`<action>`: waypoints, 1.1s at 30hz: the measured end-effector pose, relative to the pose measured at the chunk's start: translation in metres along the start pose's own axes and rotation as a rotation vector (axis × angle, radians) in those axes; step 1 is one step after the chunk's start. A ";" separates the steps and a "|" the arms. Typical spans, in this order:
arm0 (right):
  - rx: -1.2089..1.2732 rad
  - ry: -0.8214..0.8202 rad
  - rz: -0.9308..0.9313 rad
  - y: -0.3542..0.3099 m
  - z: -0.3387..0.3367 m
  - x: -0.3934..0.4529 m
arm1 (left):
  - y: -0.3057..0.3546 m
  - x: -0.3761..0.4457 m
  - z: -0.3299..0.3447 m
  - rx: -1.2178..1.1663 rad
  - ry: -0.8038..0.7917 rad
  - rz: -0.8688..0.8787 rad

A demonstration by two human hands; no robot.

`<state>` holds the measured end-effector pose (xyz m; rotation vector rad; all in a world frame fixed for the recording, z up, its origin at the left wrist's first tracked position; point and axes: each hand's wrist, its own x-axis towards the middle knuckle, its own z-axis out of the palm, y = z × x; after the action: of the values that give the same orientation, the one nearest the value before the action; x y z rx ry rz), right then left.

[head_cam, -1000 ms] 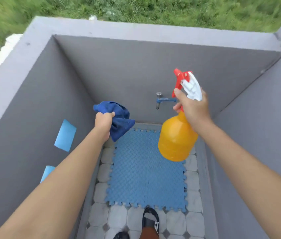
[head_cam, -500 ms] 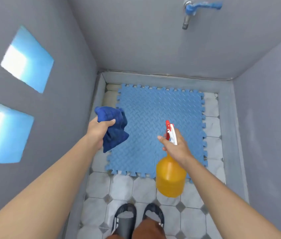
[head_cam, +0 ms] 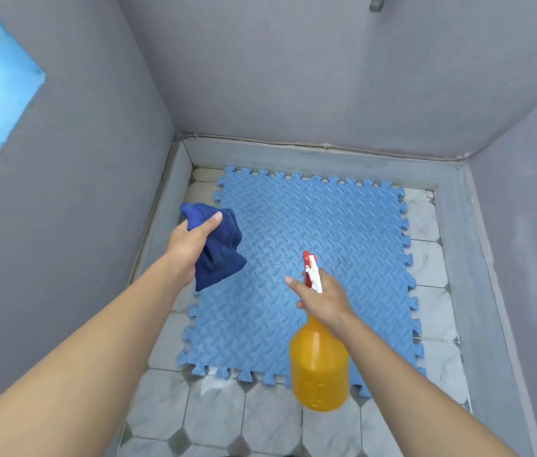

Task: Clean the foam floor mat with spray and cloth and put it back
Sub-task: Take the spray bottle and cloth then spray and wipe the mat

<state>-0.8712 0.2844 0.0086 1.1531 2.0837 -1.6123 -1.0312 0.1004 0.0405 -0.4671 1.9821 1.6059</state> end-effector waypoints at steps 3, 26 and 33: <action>-0.071 -0.018 -0.022 0.015 0.008 0.028 | -0.008 0.039 0.015 0.119 -0.076 0.118; -0.158 0.151 -0.275 0.057 0.036 0.089 | -0.072 0.142 0.034 -0.190 0.084 0.110; -0.062 0.151 -0.176 0.055 0.025 0.094 | -0.078 0.142 0.039 0.024 0.174 0.374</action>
<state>-0.8990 0.3053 -0.0977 1.1308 2.3742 -1.5651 -1.0919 0.1297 -0.1119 -0.2413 2.3234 1.8113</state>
